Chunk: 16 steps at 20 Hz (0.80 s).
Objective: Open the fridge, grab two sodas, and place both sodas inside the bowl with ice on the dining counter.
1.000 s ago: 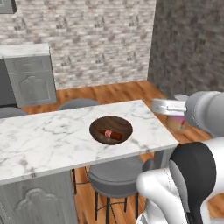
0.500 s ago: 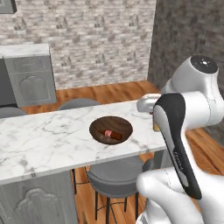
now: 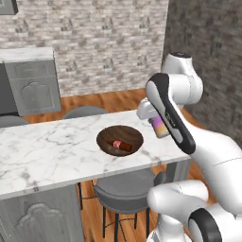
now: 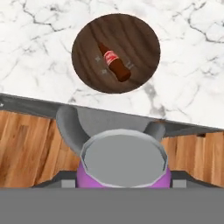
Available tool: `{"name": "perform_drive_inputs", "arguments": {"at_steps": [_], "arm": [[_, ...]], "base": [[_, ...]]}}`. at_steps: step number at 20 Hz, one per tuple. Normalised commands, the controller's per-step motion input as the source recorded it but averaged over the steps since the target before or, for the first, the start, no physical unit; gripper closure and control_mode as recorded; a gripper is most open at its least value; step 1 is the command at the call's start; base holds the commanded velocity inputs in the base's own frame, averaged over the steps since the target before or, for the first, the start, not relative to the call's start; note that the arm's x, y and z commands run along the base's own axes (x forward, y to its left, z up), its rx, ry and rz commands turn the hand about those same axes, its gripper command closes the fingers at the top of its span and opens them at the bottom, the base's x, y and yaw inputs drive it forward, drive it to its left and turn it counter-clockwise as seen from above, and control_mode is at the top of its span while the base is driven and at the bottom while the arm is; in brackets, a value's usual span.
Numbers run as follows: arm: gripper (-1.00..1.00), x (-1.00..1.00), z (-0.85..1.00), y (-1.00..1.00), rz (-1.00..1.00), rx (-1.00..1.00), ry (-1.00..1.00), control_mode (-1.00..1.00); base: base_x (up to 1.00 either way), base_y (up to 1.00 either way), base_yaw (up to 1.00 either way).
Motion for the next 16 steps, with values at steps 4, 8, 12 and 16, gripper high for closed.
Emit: {"name": "perform_drive_inputs", "arguments": {"at_steps": [4,8,12,16], "arm": [[1.00,0.66,-0.62,0.19,0.32,-0.13,0.00,-1.00],[1.00,0.54,-0.60,0.25,0.28,-0.15,-0.01,-1.00],[1.00,0.43,-0.44,0.20,0.23,-0.11,-0.01,-1.00],[1.00,0.37,-0.32,0.20,0.19,-0.06,-0.01,-1.00]], "base": [[0.00,0.00,0.00],[0.00,0.00,0.00],[0.00,0.00,0.00],[0.00,0.00,0.00]]}}
